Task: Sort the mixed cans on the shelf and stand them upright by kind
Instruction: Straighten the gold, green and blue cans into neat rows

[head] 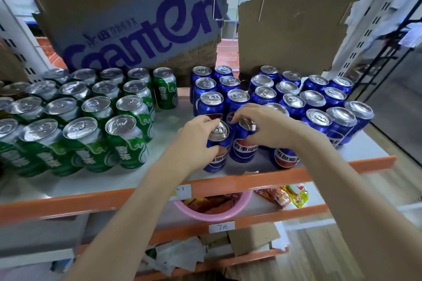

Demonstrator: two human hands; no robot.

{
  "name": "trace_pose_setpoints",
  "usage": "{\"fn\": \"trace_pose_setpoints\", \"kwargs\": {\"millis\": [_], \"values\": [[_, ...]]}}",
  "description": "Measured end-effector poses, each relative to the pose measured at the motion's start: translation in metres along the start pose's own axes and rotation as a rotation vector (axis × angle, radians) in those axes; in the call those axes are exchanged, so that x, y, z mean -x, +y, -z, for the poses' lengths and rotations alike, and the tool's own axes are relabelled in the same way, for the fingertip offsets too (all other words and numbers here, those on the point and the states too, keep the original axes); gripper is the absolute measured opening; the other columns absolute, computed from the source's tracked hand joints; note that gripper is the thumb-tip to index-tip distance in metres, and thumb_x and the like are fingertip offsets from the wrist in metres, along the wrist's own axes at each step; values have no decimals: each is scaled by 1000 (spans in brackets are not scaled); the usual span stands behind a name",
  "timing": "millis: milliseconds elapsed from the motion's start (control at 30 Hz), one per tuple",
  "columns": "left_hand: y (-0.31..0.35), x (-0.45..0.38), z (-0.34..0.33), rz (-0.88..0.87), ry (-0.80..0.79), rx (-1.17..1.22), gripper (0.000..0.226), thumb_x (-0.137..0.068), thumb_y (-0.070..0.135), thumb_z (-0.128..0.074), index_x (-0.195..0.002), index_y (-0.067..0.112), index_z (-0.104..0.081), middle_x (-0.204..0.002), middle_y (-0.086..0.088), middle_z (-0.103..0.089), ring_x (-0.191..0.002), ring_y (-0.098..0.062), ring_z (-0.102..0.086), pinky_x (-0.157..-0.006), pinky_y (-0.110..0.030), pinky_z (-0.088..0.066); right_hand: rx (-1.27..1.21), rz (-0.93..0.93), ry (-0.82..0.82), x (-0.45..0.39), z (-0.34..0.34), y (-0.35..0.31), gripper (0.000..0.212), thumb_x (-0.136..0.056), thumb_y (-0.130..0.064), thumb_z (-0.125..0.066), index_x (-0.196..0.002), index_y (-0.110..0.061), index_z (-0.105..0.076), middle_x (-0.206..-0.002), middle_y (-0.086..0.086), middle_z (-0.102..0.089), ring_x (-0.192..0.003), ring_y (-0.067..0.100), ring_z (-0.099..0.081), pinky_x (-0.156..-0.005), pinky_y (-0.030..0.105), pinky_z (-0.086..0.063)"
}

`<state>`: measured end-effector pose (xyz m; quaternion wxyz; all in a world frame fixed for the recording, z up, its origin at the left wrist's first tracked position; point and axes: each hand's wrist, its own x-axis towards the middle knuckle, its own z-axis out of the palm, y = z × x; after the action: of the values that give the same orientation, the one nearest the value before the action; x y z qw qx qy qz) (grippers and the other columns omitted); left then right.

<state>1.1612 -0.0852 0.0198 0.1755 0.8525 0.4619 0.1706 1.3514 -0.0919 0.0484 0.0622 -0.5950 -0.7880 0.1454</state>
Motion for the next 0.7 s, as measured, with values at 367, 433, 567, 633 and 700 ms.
{"fn": "trace_pose_setpoints", "kwargs": {"millis": [367,433,567,633,700], "values": [[-10,-28,-1,13,-59,10,65,-87,29,-63,-144,17,-35,-145,-1,-35,-132,-18,-35,-107,-33,-31,105,-111,169,10,-39,5,86,-81,-1,-61,-149,-27,-15,-148,0,-19,-132,21,-29,-88,17,-31],[-10,-32,-2,8,-72,22,65,-87,27,-63,-144,16,-34,-144,-2,-34,-131,-19,-35,-107,-34,-31,93,-111,169,7,-37,7,85,-80,3,-59,-149,-26,-17,-148,1,-19,-132,22,-30,-89,18,-32],[-11,-31,-6,25,-59,63,64,-88,26,-63,-144,16,-34,-138,-3,-31,-125,-22,-40,-105,-33,-33,125,-116,174,-5,-37,9,84,-81,3,-58,-149,-24,-15,-150,6,-17,-132,24,-31,-89,18,-31],[-11,-29,-7,25,-45,59,63,-88,26,-62,-143,16,-34,-136,-3,-30,-123,-25,-42,-104,-33,-34,155,-105,177,-7,-37,10,83,-84,-1,-59,-150,-24,-14,-150,7,-16,-129,23,-34,-83,14,-26],[-10,-27,-8,19,-32,42,61,-89,27,-60,-143,17,-35,-135,-3,-30,-120,-25,-45,-100,-31,-36,166,-97,180,-6,-37,10,82,-84,-3,-61,-150,-23,-15,-148,8,-17,-128,23,-36,-82,14,-26]]}}
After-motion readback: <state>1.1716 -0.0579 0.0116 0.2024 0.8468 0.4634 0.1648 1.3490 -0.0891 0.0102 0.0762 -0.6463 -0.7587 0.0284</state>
